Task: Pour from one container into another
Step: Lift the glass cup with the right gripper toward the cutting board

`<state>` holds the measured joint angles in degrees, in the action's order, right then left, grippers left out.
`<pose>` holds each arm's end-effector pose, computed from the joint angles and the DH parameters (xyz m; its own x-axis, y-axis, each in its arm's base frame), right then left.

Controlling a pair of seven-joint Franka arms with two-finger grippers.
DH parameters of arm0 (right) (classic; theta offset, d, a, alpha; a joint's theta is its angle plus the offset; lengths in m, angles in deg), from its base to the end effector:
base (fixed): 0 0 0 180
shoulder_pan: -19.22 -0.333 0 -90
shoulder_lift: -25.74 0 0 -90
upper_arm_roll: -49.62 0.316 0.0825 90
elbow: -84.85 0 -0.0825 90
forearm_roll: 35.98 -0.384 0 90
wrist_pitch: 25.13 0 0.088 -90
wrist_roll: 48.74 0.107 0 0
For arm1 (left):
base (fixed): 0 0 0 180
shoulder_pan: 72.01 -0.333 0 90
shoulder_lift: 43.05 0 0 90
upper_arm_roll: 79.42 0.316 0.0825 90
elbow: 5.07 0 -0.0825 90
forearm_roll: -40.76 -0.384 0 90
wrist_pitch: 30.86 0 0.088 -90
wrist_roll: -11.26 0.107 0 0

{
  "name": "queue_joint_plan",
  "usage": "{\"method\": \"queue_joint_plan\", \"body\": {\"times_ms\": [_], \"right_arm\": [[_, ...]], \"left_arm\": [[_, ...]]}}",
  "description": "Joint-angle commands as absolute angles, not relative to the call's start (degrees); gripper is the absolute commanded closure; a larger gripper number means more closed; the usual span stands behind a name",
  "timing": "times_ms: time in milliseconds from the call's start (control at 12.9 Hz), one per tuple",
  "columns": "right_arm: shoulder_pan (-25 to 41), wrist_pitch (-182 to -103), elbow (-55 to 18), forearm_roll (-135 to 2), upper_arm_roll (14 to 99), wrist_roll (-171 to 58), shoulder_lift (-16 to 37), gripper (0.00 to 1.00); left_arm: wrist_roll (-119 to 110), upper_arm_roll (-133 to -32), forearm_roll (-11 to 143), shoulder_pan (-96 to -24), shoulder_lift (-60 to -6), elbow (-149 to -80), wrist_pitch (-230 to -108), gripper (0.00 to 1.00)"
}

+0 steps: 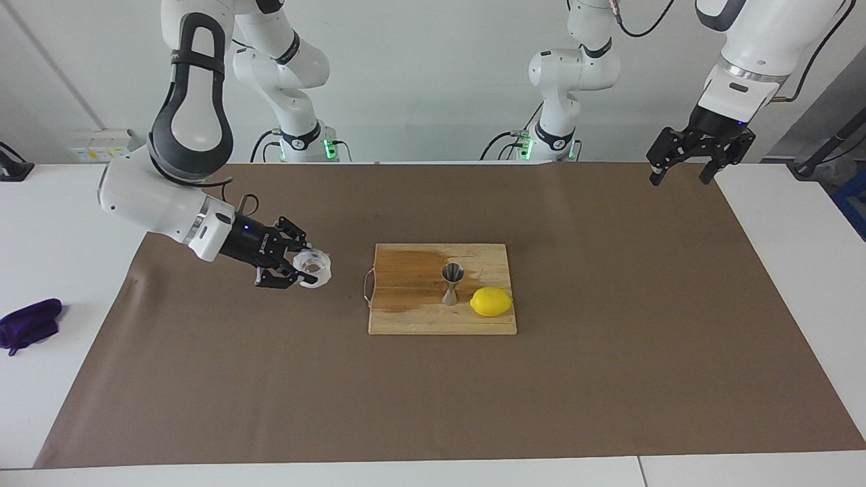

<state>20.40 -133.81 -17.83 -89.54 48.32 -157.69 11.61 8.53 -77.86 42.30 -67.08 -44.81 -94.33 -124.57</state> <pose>0.6244 0.0328 0.4276 0.0683 0.6474 0.7591 0.9956 -0.0933 -0.0100 0.5508 -0.0349 0.6537 0.9943 -0.0090 0.1067 -0.0126 -0.9994 0.0328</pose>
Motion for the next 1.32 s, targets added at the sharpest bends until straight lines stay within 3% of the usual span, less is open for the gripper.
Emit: {"method": "queue_joint_plan", "body": {"times_ms": [0, 542, 1007, 1239], "right_arm": [[20.9, -133.4, -18.7, -90.2, 48.6, -157.1, 12.9, 1.0], [18.7, -134.3, -18.7, -90.3, 48.7, -150.6, 12.8, 0.99], [16.4, -137.3, -18.4, -89.4, 48.8, -159.7, 12.6, 1.0], [10.4, -141.5, -18.2, -89.9, 48.8, -158.0, 12.6, 1.0]], "left_arm": [[9.2, -77.7, 41.3, -67.1, -46.2, -95.5, -123.9, 0.0], [9.2, -77.7, 41.3, -67.1, -46.2, -95.5, -123.9, 0.0], [9.2, -77.7, 41.4, -67.1, -46.2, -95.5, -123.9, 0.0], [9.2, -77.7, 41.4, -67.1, -46.2, -95.5, -123.9, 0.0]]}}
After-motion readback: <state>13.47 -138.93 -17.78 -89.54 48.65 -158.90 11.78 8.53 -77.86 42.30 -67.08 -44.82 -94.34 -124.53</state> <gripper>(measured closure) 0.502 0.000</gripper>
